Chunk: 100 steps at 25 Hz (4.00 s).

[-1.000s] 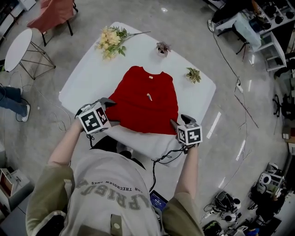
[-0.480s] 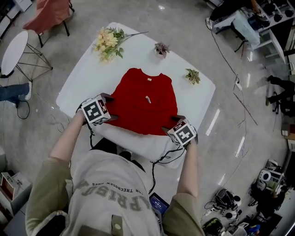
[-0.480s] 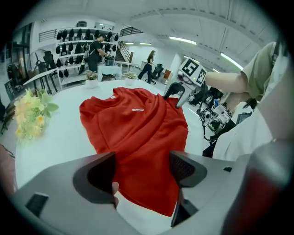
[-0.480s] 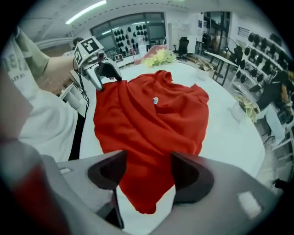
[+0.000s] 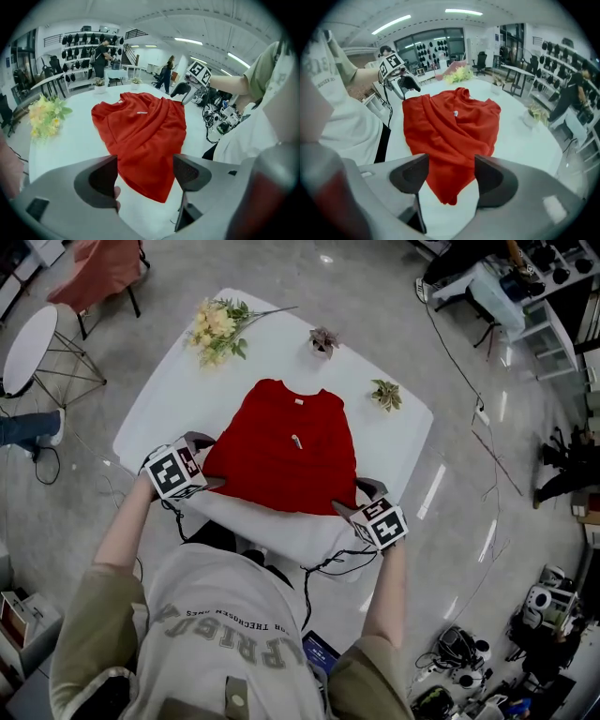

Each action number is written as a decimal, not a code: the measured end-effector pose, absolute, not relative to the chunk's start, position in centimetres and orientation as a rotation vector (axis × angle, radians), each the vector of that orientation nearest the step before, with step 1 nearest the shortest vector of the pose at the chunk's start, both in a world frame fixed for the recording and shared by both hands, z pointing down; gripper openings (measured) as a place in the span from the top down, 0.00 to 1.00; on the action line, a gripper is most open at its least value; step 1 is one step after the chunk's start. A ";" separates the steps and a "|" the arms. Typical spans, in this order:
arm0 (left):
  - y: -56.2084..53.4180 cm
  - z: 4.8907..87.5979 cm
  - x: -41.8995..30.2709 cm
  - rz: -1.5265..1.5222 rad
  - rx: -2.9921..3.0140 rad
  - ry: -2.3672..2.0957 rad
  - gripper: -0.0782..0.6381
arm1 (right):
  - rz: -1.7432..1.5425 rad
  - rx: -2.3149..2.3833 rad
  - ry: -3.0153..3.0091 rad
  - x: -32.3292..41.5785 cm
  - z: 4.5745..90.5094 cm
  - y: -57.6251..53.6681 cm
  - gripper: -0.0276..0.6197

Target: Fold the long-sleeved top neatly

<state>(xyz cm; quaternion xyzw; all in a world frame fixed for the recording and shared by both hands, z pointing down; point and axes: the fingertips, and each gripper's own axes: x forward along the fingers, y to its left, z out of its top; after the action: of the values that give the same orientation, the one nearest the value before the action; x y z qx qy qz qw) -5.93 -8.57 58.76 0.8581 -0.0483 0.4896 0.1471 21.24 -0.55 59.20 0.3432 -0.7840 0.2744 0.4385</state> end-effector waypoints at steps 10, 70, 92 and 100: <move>-2.1 61.8 -8.2 1.776 2.557 -0.271 0.40 | 0.333 0.722 -1.787 21.5 62.3 5.5 0.51; -20.6 62.1 -6.7 1.383 2.228 -0.456 0.78 | 0.852 0.746 -1.735 27.4 62.0 -11.8 0.82; -17.0 56.3 -10.6 1.019 2.296 -0.789 0.51 | 0.590 0.899 -2.030 24.9 55.0 -9.7 0.46; -5.3 62.1 -6.7 1.513 2.455 -0.446 0.43 | 0.525 0.637 -1.848 22.0 60.4 -1.7 0.45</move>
<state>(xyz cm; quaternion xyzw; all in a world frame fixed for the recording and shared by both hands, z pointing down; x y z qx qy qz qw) -6.74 -5.33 62.12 0.8361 -0.1520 0.5152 0.1116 22.03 -1.71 60.41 0.2670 -0.7743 0.2199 0.5300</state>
